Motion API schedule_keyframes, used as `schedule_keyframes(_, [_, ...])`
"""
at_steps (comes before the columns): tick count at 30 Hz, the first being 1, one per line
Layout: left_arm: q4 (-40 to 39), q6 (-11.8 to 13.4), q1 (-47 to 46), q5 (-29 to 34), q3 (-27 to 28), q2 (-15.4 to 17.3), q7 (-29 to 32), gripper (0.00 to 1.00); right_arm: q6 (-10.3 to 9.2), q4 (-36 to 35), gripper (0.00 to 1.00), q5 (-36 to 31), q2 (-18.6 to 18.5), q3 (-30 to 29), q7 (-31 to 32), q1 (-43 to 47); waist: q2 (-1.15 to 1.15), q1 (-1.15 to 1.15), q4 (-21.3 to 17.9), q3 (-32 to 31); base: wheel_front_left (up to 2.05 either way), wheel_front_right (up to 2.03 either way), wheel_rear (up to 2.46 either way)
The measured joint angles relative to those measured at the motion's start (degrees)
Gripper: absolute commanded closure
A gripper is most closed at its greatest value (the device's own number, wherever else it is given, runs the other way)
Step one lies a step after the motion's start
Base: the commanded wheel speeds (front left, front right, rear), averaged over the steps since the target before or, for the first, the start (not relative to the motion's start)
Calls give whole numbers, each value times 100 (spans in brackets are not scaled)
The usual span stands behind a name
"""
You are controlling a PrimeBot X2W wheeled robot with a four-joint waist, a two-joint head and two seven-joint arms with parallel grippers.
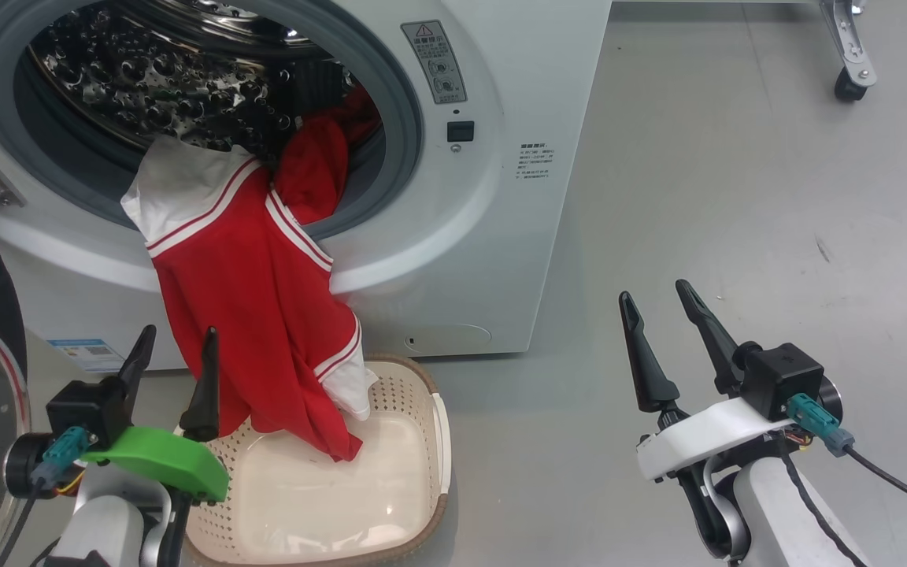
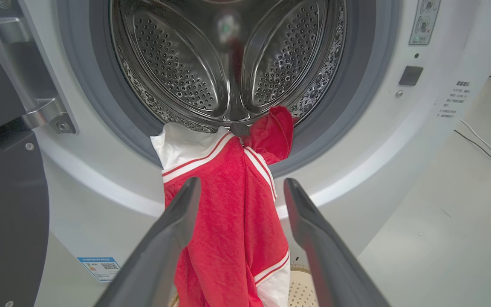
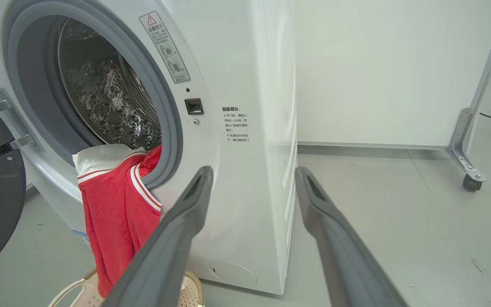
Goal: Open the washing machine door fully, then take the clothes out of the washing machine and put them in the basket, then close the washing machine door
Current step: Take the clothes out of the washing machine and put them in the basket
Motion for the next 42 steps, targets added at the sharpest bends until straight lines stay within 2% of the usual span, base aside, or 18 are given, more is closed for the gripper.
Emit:
schedule_keyframes(7, [-212,46,227,56,65,-124,-1,0,44,-1,0,4,0,29,0,30,0,0,-26,-31,0,0,0])
schedule_keyframes(42, [-816,47,566,319,207,-185,-1,0,47,-52,0,9,0,40,0,100,0,0,-76,74,0,0,0])
